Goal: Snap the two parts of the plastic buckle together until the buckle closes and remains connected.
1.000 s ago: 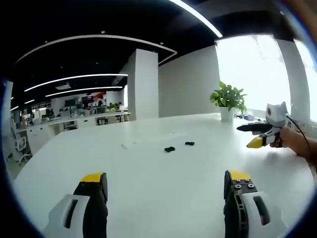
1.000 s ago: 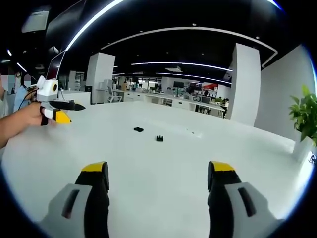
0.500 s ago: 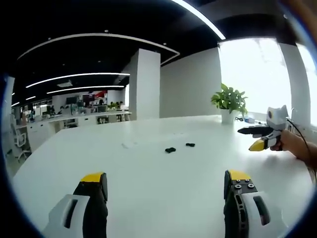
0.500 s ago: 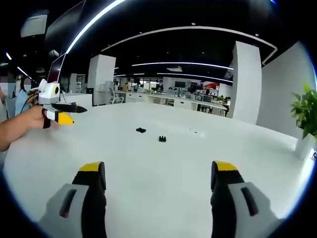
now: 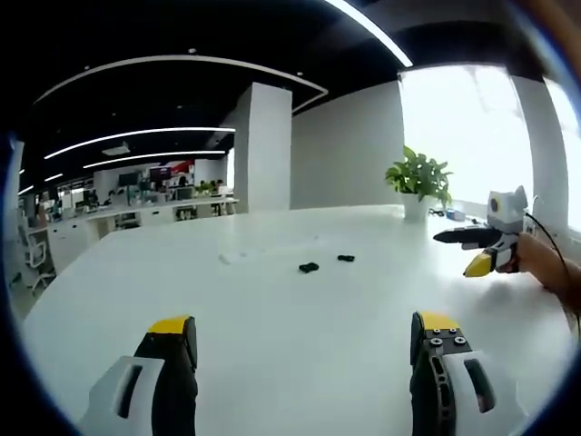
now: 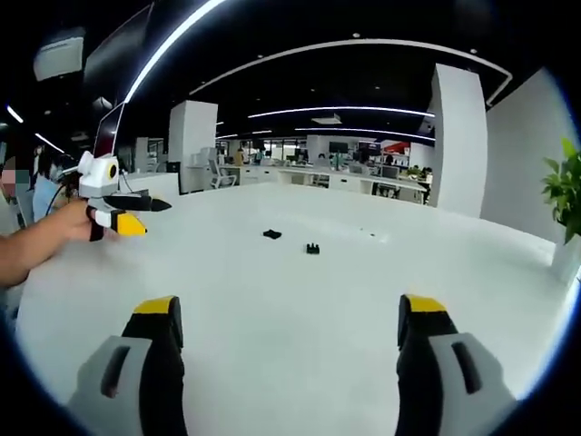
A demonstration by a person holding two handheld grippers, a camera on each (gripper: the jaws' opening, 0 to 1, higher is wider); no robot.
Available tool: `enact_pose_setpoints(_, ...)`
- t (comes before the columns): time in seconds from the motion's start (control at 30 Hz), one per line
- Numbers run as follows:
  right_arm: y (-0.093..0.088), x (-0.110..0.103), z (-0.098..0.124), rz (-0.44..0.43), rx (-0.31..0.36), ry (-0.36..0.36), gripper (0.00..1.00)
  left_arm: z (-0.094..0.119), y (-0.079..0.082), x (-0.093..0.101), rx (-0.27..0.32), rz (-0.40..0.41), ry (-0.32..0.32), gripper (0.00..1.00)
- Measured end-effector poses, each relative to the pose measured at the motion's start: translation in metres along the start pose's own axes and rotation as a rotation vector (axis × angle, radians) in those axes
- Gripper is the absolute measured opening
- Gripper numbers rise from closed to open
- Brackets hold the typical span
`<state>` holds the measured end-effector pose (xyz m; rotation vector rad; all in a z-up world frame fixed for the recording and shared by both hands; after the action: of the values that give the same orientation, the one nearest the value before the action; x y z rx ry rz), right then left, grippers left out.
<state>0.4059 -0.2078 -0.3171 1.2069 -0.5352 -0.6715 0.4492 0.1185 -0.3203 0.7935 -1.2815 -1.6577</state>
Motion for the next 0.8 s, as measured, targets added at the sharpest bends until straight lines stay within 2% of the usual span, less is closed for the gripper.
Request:
enact_pose_setpoints(0.13, 0.001, -0.002, 0.000, -0.002, 0.005, -0.007, 1.00, 0.001, 0.002, 0.002, 0.004, 0.006, -0.013, 0.99)
enact_pose_setpoints(0.23, 0.003, -0.001, 0.001, -0.006, 0.012, -0.015, 1.00, 0.002, 0.001, 0.004, -0.003, -0.044, -0.014, 0.99)
enact_pose_setpoints(0.3, 0.004, -0.001, 0.001, -0.009, 0.019, -0.010, 1.00, 0.002, -0.001, 0.007, -0.027, -0.066, -0.023, 0.99)
enact_pose_setpoints(0.47, 0.009, -0.006, 0.005, 0.010, 0.021, -0.015, 0.98, 0.007, 0.002, 0.014, 0.002, -0.127, -0.019, 0.99)
enact_pose_setpoints(0.53, 0.014, -0.009, 0.008, 0.006, 0.038, -0.012, 0.96, 0.007, 0.002, 0.015, -0.004, -0.135, -0.024, 0.99)
enact_pose_setpoints(0.7, 0.020, -0.012, 0.015, 0.018, 0.045, -0.021, 0.98, 0.009, 0.004, 0.025, -0.010, -0.076, -0.084, 0.99)
enact_pose_setpoints(0.8, 0.019, -0.010, 0.012, 0.001, 0.064, -0.016, 0.99, 0.011, 0.005, 0.024, 0.000, -0.072, -0.080, 0.99)
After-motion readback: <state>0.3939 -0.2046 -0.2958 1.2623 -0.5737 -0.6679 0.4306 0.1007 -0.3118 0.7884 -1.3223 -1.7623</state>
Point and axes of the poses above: the point that each gripper's makers call its tool centre point, and the gripper's own axes: z roughly backward along the fingers, x roughly to its right, y roughly out of its top, the point moved 6 cm from there along z, roughly backward along the fingers, and after that the axes turned 15 degrees about y, right-handed, at the moved point
